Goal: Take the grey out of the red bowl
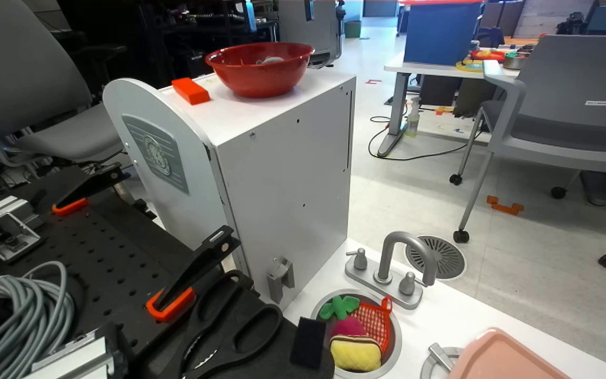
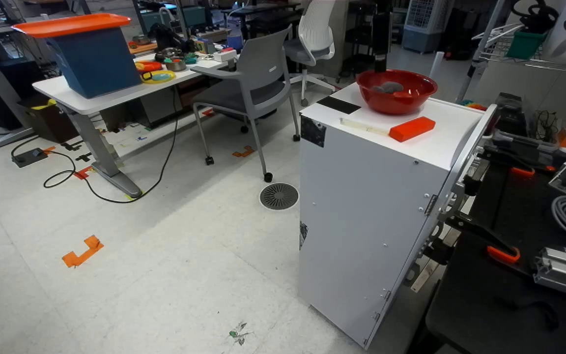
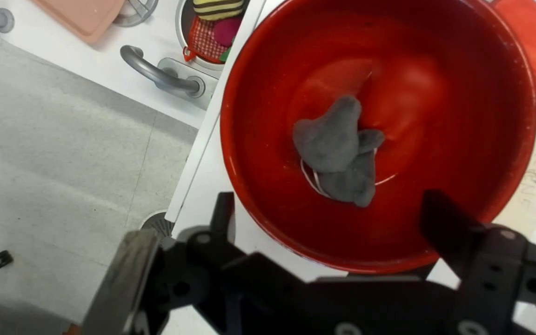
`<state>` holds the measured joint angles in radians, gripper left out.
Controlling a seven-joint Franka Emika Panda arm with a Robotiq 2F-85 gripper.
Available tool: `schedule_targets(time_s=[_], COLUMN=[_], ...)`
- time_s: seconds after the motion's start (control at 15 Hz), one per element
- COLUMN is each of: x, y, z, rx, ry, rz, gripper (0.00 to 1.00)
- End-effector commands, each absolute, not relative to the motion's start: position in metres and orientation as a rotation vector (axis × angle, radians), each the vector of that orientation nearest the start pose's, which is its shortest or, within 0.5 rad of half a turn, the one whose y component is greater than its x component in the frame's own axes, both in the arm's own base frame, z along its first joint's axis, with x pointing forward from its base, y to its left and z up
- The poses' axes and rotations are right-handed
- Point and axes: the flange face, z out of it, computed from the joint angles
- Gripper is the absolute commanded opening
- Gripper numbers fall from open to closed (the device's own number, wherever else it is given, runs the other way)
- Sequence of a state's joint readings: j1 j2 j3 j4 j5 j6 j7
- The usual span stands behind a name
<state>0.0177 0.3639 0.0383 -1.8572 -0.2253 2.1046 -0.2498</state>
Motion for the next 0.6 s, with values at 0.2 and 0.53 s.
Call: schedule_targets(time_s=[0.2,0.53], x=[0.622,0.610], y=[0.039,0.039], z=[0.329,0.319], rx=[-3.094,-3.084], ry=[-0.722,-0.726], rz=[0.108,0.198], gripper=[1.00,1.00])
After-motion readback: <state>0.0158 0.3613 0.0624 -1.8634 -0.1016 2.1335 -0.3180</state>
